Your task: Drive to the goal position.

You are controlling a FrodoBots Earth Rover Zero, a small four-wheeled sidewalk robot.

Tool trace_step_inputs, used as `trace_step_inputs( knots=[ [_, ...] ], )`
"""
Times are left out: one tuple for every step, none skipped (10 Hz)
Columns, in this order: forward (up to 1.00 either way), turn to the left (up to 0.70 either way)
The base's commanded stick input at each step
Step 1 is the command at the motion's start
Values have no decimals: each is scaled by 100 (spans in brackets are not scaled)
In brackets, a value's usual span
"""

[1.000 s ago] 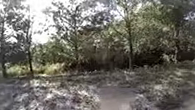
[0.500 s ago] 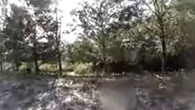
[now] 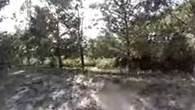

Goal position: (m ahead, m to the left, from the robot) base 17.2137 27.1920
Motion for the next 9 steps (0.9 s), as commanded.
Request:
trace_step_inputs(
  knots=[
    [50, 2],
    [50, 35],
    [50, 50],
    [50, 50],
    [50, 50],
    [50, 50],
    [50, 50],
    [50, 13],
    [50, 0]
  ],
)
